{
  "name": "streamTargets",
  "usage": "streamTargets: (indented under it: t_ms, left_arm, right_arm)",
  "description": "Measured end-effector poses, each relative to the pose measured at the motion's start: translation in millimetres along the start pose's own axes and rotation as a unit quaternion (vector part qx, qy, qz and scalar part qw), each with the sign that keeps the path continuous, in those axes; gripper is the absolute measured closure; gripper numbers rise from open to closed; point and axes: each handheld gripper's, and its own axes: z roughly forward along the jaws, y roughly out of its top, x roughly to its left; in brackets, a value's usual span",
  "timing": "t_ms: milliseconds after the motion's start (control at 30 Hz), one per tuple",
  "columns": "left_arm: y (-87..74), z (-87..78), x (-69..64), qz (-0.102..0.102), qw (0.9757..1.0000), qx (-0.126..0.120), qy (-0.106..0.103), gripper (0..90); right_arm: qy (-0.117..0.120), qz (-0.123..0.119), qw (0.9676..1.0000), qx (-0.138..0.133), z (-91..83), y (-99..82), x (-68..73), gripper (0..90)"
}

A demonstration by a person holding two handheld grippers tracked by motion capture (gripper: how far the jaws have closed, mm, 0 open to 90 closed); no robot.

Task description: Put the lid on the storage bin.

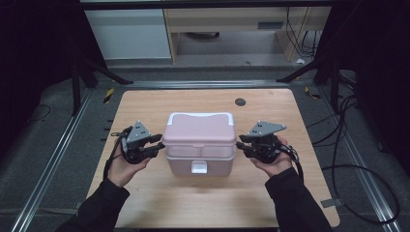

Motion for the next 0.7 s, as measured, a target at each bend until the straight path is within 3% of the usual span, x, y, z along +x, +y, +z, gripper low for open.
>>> streamTargets:
  t_ms: [300, 400, 567, 700]
  left_arm:
    - [-17.8, -7.8, -1.2, -0.009, 0.9999, 0.007, -0.002, 64.3]
    - [-28.5, -9.6, 2.3, -0.014, 0.9998, 0.015, 0.006, 61.9]
    - [-52.7, -5.9, 15.0, -0.043, 0.9982, 0.034, 0.021, 58.0]
    - [-64.2, -1.5, 26.2, -0.071, 0.9960, 0.040, 0.036, 52.9]
  right_arm:
    - [0.004, 0.001, 0.9999, 0.013, -1.5, -13.8, 4.7, 67.1]
    - [0.003, 0.005, 0.9999, 0.016, -4.1, -20.6, 3.2, 64.3]
    - [-0.016, 0.028, 0.9993, 0.021, -14.6, -38.8, -6.6, 56.2]
    - [-0.043, 0.051, 0.9974, 0.026, -22.1, -60.1, -14.5, 41.0]
